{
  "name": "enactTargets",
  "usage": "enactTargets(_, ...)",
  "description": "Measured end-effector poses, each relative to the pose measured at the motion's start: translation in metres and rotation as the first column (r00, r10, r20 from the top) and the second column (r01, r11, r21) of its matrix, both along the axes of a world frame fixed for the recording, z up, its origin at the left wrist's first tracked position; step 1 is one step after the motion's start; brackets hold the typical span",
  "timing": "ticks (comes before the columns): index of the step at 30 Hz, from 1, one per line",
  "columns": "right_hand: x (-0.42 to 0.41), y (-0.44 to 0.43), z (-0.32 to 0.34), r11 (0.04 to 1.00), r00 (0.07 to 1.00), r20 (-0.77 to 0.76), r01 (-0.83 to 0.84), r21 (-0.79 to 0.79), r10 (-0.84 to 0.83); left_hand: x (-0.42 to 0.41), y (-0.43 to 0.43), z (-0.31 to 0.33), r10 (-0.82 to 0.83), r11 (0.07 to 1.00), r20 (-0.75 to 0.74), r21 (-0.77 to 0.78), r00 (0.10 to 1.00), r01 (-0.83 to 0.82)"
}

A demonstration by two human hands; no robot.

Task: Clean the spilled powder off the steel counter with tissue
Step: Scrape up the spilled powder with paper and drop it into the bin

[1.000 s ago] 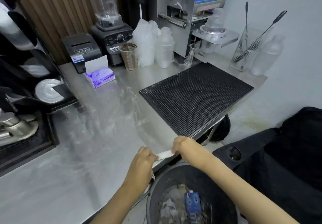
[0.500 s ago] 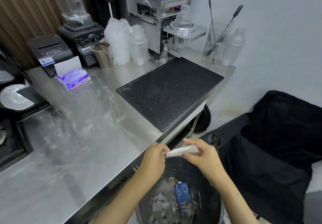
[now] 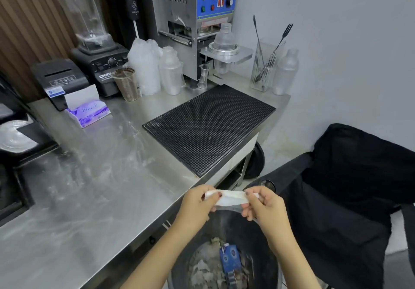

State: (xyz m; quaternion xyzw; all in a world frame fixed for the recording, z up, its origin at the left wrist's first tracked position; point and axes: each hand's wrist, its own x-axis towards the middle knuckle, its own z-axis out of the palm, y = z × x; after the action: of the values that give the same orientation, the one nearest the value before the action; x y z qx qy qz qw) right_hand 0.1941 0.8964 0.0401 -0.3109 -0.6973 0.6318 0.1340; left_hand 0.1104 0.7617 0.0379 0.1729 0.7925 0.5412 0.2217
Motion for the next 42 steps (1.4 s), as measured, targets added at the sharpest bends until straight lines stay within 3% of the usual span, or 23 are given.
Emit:
enactTargets(4, 0.001, -0.01, 0.009, 0.997, 1.0, -0.028, -0.016, -0.078, 0.014, 0.001, 0.004, 0.009, 0.154, 0.938, 0.318, 0.251, 0.936, -0.239)
enactTargets(7, -0.002, -0.016, 0.013, 0.986, 0.996, 0.023, -0.085, 0.141, 0.083, 0.0, 0.002, 0.015, 0.163, 0.953, 0.257, 0.208, 0.953, -0.219)
enactTargets(14, -0.008, -0.027, 0.023, 0.892, 0.97, 0.121, -0.241, 0.383, 0.21, -0.009, -0.009, 0.033, 0.112, 0.985, 0.104, 0.123, 0.988, -0.125)
enactTargets(16, -0.009, -0.024, 0.023, 0.928, 0.974, 0.1, -0.222, 0.298, 0.201, -0.012, -0.013, 0.038, 0.078, 0.991, 0.09, 0.101, 0.993, -0.087)
enactTargets(20, -0.008, -0.018, 0.024, 0.994, 0.994, 0.022, -0.104, -0.028, 0.105, -0.016, -0.019, 0.04, 0.092, 0.989, 0.106, 0.108, 0.99, -0.104)
enactTargets(24, -0.006, -0.023, 0.03, 0.992, 0.989, -0.065, -0.129, 0.01, 0.13, -0.013, -0.017, 0.04, 0.104, 0.986, 0.103, 0.116, 0.989, -0.116)
enactTargets(27, -0.008, -0.032, 0.028, 0.936, 0.965, 0.053, -0.263, 0.235, 0.258, -0.008, -0.011, 0.041, 0.07, 0.991, 0.086, 0.108, 0.994, -0.079)
enactTargets(30, -0.007, -0.031, 0.022, 0.894, 0.965, 0.146, -0.257, 0.367, 0.218, -0.004, -0.01, 0.043, 0.055, 0.993, 0.056, 0.1, 0.997, -0.06)
enactTargets(35, -0.003, -0.022, 0.023, 0.972, 0.992, 0.056, -0.125, 0.197, 0.116, -0.004, -0.017, 0.039, 0.121, 0.984, 0.065, 0.127, 0.99, -0.129)
enactTargets(38, -0.002, -0.023, 0.026, 0.987, 1.0, -0.01, -0.017, -0.159, 0.016, -0.002, -0.021, 0.036, 0.185, 0.974, 0.069, 0.119, 0.98, -0.192)
enactTargets(39, -0.001, -0.024, 0.027, 0.979, 1.0, -0.02, -0.011, -0.206, 0.007, -0.001, -0.021, 0.036, 0.189, 0.973, 0.088, 0.118, 0.978, -0.198)
enactTargets(42, -0.005, -0.031, 0.027, 0.993, 0.992, 0.032, -0.119, 0.001, 0.119, 0.001, -0.022, 0.038, 0.178, 0.974, 0.133, 0.118, 0.975, -0.194)
